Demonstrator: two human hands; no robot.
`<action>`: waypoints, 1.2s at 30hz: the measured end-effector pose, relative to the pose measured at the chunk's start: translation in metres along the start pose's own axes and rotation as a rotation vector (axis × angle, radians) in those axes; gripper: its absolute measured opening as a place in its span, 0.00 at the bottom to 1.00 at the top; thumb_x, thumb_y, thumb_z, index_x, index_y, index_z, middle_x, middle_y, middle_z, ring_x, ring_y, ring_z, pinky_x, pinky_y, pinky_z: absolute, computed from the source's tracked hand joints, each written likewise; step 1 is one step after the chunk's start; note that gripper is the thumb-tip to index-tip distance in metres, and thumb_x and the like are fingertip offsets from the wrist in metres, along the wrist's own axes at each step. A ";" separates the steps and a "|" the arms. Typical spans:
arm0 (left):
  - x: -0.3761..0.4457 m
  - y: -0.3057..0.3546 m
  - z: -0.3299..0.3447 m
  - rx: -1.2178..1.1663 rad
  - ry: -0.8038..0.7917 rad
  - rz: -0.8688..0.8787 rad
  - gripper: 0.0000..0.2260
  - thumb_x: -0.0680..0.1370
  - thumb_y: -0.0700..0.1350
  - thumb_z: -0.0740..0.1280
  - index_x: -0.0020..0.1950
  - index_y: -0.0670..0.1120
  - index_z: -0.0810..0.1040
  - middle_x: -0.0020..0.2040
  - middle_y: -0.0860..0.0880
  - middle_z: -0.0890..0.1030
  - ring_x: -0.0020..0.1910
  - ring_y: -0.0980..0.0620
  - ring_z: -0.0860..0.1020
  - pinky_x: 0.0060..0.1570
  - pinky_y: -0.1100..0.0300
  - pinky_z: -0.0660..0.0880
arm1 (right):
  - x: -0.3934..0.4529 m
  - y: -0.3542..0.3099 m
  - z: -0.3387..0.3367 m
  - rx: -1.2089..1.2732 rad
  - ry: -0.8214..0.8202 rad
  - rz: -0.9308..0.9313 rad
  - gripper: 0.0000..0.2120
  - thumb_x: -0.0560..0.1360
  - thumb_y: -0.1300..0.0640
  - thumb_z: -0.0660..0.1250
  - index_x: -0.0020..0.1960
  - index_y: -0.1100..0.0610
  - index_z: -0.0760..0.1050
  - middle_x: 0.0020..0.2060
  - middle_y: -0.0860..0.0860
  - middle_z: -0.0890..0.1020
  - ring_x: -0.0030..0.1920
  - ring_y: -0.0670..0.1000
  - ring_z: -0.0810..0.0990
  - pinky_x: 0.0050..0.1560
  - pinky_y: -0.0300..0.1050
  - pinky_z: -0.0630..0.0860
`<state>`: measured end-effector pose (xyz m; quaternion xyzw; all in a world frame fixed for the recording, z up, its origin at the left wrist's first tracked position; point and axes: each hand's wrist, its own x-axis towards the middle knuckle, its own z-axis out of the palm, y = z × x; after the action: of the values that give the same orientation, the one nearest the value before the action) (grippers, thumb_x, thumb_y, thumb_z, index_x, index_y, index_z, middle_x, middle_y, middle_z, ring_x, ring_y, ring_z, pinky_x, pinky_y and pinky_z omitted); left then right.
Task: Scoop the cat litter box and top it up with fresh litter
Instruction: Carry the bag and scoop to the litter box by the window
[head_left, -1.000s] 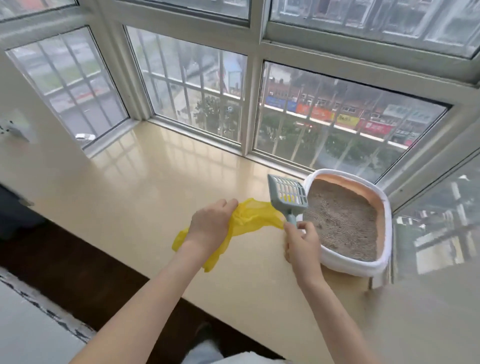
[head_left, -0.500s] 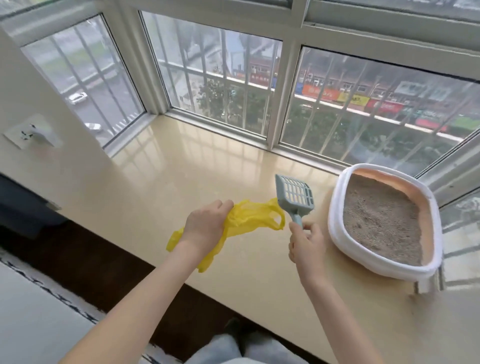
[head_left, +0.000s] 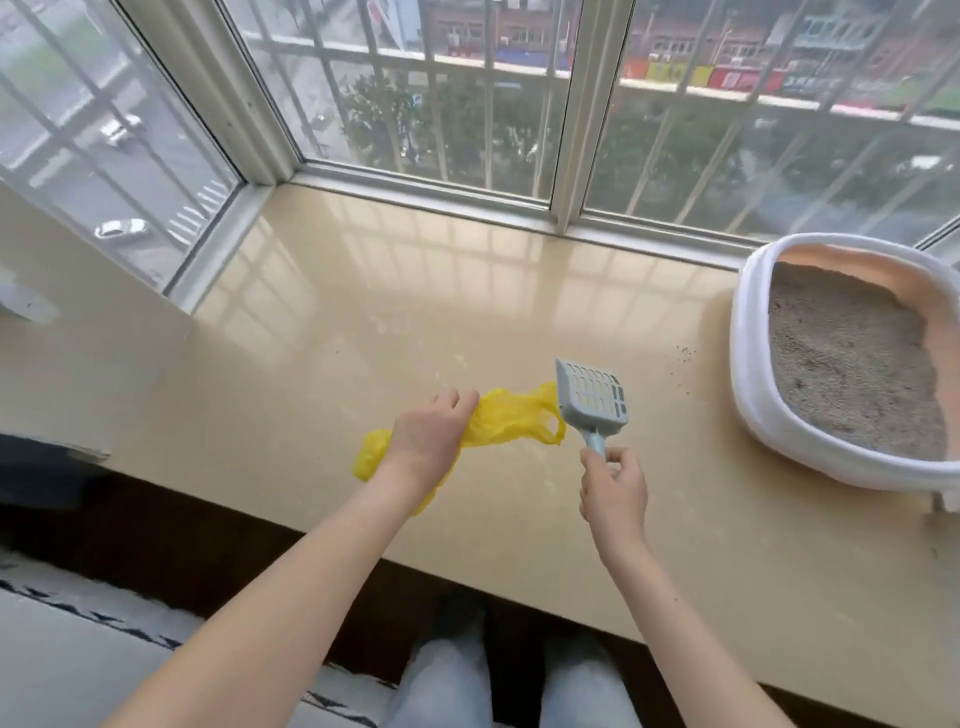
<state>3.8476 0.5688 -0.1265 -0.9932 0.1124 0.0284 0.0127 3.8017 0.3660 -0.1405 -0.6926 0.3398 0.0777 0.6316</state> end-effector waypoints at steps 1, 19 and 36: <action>0.005 -0.008 0.014 0.006 -0.011 0.012 0.23 0.54 0.33 0.77 0.46 0.45 0.78 0.35 0.47 0.77 0.28 0.45 0.77 0.18 0.62 0.63 | 0.003 0.007 0.011 -0.006 0.028 0.018 0.06 0.75 0.59 0.64 0.43 0.57 0.66 0.27 0.51 0.67 0.24 0.48 0.63 0.25 0.41 0.61; 0.021 -0.029 0.147 -0.117 -0.316 0.074 0.34 0.74 0.58 0.58 0.78 0.49 0.56 0.76 0.36 0.55 0.75 0.36 0.56 0.72 0.41 0.54 | 0.071 0.095 0.076 -0.023 0.227 0.081 0.08 0.74 0.54 0.66 0.42 0.53 0.67 0.29 0.51 0.69 0.30 0.52 0.67 0.34 0.48 0.66; 0.078 0.059 0.176 -0.415 0.056 0.253 0.20 0.73 0.46 0.58 0.63 0.41 0.74 0.59 0.41 0.77 0.58 0.43 0.75 0.57 0.51 0.75 | 0.142 0.143 0.067 -0.192 0.258 0.058 0.07 0.75 0.59 0.63 0.47 0.62 0.67 0.32 0.51 0.73 0.31 0.52 0.70 0.31 0.40 0.66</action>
<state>3.9015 0.4998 -0.3080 -0.9530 0.2279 0.0244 -0.1984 3.8493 0.3792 -0.3473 -0.7440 0.4291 0.0384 0.5108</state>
